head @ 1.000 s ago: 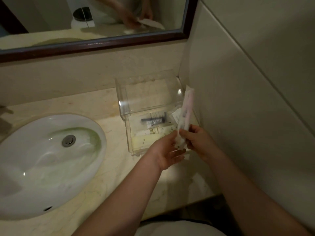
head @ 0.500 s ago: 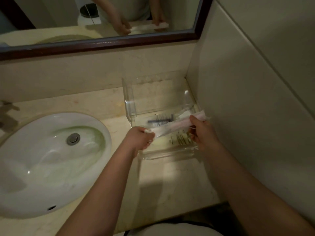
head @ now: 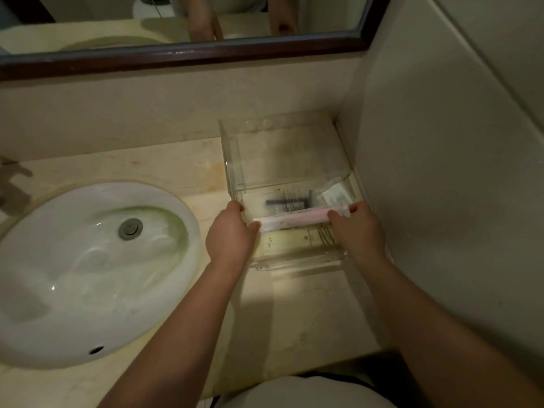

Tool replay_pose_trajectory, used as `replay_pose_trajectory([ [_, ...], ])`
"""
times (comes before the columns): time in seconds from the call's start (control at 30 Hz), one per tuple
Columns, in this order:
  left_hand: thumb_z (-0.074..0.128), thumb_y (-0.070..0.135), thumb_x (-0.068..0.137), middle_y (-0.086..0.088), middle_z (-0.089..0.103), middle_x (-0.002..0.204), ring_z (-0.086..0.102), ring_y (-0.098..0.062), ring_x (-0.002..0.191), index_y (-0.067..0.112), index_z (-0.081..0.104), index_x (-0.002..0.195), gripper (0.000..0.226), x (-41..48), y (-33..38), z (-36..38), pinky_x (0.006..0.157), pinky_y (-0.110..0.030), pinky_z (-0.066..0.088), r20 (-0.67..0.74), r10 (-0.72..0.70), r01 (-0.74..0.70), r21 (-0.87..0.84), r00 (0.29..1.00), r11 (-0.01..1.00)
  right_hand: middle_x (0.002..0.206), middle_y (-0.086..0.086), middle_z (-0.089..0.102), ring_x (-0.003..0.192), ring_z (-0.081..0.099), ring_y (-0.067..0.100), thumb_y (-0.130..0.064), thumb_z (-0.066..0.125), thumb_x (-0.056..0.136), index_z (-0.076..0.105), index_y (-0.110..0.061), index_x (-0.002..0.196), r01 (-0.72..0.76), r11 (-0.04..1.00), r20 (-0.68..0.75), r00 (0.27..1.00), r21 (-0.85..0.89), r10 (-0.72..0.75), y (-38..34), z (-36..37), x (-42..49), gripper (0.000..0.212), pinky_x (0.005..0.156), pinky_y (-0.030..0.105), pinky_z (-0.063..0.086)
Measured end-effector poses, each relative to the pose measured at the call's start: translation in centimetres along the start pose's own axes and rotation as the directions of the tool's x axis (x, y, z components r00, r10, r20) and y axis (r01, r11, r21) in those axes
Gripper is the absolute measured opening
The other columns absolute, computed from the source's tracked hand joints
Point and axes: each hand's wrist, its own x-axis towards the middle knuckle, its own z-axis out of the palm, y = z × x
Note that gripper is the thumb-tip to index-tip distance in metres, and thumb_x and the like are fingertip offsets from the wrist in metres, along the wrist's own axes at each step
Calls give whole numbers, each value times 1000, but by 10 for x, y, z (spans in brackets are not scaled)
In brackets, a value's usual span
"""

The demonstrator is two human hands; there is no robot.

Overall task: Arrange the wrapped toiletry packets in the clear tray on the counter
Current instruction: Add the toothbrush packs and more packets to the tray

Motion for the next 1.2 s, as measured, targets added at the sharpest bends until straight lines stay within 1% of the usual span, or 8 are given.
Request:
replay_pose_trajectory([
  [0.13,58,14,86,-14,56,115,58,-30,99,8,56,120,35,-10,-11,2,80,-37,48,-209,37,-64,-127,977,990,102,15,68,90,66,36,-42,69,80,45,-12,111,130,971,-97,984,-201,-152,1,2,-16,49,64,35,45],
  [0.23,55,5,83,-12,59,116,54,-26,107,7,58,119,36,-29,-10,9,89,-35,44,-290,291,-323,-65,911,944,111,16,62,99,60,36,-28,65,82,51,-11,117,334,901,-151,911,-277,-384,5,7,-30,41,75,40,48],
  [0.3,57,9,85,-13,59,128,50,-26,120,7,56,126,41,-43,-6,20,98,-39,43,-177,511,-516,24,841,856,128,18,55,118,50,36,-25,60,85,53,-10,128,443,835,-115,858,-326,-501,6,14,-39,46,95,45,43],
  [0.37,53,26,91,-12,40,150,29,-31,142,8,42,141,54,-54,-4,34,112,-43,31,44,579,-581,107,814,807,151,17,38,141,29,35,-30,53,91,43,-11,142,514,776,28,839,-367,-543,7,22,-46,55,114,46,28],
  [0.5,31,46,98,-5,5,163,-1,-26,149,14,10,153,67,-56,-6,53,121,-45,8,230,452,-501,247,862,829,164,11,6,150,-6,28,-42,33,99,11,-13,154,547,722,273,837,-423,-474,15,39,-52,66,122,43,7],
  [0.8,27,42,99,-12,13,161,5,-30,149,8,16,152,63,-54,-6,50,119,-49,11,228,475,-521,223,850,824,164,11,6,150,-5,29,-46,26,99,8,-15,155,532,699,312,847,-478,-431,15,43,-51,66,120,45,-1],
  [1.0,47,23,92,-11,28,157,14,-30,148,10,29,148,60,-79,-43,4,117,-46,19,22,482,-480,139,876,866,159,18,25,149,12,34,-41,34,100,28,-11,151,623,694,239,781,-361,-577,-25,47,-93,59,119,47,13],
  [1.2,50,15,89,-15,37,152,24,-33,144,7,38,144,57,-124,-153,-80,116,-39,22,-266,75,-73,15,961,997,160,13,24,149,12,29,-36,36,102,26,-16,152,776,630,403,585,-27,-704,-88,103,-176,56,120,41,12],
])
